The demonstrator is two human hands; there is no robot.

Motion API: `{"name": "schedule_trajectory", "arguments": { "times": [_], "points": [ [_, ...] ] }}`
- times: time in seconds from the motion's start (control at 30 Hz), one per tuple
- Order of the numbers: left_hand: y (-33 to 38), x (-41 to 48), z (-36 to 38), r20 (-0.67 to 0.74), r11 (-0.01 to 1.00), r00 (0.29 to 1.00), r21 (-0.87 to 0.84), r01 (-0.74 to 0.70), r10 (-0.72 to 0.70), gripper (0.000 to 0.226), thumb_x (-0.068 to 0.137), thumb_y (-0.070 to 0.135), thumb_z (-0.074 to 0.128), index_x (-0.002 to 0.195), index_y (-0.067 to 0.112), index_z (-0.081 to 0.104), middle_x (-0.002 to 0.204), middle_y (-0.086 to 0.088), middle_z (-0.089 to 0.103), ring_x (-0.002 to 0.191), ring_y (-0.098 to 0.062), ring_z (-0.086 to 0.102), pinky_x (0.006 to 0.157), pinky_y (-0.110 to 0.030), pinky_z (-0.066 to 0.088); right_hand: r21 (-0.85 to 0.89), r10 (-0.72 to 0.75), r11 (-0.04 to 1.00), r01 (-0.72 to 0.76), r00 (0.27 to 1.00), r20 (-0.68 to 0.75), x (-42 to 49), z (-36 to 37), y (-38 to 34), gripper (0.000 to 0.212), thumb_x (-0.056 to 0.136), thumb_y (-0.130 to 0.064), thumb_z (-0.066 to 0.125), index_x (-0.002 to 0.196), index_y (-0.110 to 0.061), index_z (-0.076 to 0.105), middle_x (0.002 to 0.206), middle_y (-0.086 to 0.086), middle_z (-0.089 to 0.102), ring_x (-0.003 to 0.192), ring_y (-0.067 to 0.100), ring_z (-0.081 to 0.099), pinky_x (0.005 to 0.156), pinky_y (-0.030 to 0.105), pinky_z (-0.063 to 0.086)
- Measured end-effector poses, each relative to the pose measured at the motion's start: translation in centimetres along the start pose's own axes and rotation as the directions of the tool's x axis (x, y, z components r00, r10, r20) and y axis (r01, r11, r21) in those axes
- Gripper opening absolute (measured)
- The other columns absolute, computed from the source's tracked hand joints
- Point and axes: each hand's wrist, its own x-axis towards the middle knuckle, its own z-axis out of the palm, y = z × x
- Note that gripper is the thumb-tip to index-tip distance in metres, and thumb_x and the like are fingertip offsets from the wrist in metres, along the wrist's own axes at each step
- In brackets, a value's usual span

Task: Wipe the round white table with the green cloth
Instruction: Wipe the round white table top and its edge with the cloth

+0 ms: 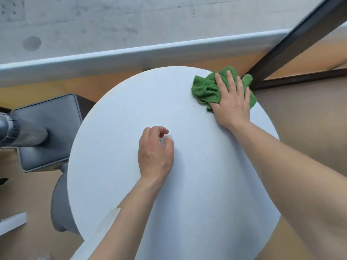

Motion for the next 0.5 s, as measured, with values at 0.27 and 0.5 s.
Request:
{"name": "schedule_trajectory", "arguments": {
  "times": [0.27,0.5],
  "points": [
    [1.4,-3.9,2.4,0.126,0.999,0.991,0.014,-0.041,0.039,0.017,0.093,0.02,0.051,0.107,0.023,0.061,0.108,0.011,0.055,0.099,-0.012,0.057,0.08,-0.027,0.045,0.05,0.401,0.915,-0.4,0.916,-0.015,-10.9,1.1,6.6,0.083,0.091,-0.044,0.058,0.159,-0.032,0.012,0.167,0.008,0.012,0.146,0.04,0.021,0.116,0.058,0.022],
    [-3.0,-4.2,-2.1,-0.001,0.999,0.999,-0.007,0.034,-0.034,0.018,0.091,0.017,0.052,0.105,0.022,0.061,0.106,0.011,0.055,0.096,-0.012,0.058,0.079,-0.027,0.045,0.007,0.125,0.992,-0.126,0.992,0.027,-4.6,1.5,-6.9,0.086,0.093,-0.056,0.05,0.16,-0.032,0.002,0.169,0.003,-0.008,0.153,0.037,-0.008,0.121,0.059,-0.001]
  ]
}}
